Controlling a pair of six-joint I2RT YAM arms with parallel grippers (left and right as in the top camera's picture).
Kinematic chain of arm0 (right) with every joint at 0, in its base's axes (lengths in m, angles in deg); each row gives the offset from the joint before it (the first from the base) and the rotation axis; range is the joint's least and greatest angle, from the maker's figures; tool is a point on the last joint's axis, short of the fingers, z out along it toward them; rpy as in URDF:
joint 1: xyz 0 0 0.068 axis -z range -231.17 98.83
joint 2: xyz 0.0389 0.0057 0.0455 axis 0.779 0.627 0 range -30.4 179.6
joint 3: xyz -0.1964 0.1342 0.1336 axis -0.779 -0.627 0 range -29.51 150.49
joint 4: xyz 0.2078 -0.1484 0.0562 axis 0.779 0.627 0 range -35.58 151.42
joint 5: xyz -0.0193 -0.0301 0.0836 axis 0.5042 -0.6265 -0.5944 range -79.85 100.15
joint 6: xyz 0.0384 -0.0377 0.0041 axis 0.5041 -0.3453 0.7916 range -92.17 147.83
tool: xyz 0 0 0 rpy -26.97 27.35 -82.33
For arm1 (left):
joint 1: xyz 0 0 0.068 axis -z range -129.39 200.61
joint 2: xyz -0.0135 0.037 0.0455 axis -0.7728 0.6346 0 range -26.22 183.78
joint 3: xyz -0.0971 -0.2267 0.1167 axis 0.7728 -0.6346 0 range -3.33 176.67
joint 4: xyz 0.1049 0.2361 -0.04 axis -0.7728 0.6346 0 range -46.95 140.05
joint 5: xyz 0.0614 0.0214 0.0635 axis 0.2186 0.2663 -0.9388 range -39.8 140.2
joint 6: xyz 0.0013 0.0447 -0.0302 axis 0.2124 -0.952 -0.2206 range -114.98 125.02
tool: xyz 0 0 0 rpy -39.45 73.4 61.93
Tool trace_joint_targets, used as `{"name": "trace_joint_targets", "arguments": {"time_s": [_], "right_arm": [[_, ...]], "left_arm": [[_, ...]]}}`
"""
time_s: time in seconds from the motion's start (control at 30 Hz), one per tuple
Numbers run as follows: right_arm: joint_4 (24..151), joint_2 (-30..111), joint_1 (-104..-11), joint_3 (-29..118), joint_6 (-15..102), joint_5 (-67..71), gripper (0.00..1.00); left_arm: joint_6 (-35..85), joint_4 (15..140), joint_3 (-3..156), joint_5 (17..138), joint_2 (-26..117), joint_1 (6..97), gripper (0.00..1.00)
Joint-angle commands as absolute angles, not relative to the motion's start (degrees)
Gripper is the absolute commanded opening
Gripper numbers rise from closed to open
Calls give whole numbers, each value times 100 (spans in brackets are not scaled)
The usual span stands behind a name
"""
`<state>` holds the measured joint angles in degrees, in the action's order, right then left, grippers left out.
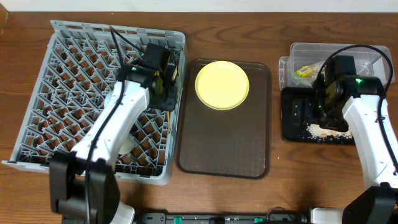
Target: Sort waste into correct bins and load items into the dishwasher
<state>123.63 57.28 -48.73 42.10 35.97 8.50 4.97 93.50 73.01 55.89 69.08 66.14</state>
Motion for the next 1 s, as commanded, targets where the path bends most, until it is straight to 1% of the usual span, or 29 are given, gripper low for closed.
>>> {"name": "trace_joint_targets", "arguments": {"time_s": [0.0,0.13,0.17,0.3,0.57,0.63,0.7,0.87,0.97], "right_arm": [[12365,5616,-4867,4265,3654,861,99],[12345,5616,-4867,4265,3656,858,99],[12337,5616,-4867,4265,3658,858,99],[12341,5616,-4867,4265,3658,858,99],[12343,5616,-4867,4265,3682,817,99],[12343,5616,-4867,4265,3682,817,99],[12343,5616,-4867,4265,3680,817,99],[12348,5616,-4867,4265,3680,817,99],[12356,5616,-4867,4265,3680,817,99]], "left_arm": [[508,9239,7545,5891,6366,6645,41],[516,8872,7545,6658,6163,6813,41],[527,8745,7537,6669,6174,6905,42],[523,8118,7397,6647,6373,7318,51],[521,6911,7373,6645,7361,8227,52],[523,6612,7373,6645,7665,8397,57],[521,6363,7373,6645,7942,8529,60],[516,5921,7373,6588,8611,8697,61],[462,5875,7373,6406,8937,8697,61]]}}
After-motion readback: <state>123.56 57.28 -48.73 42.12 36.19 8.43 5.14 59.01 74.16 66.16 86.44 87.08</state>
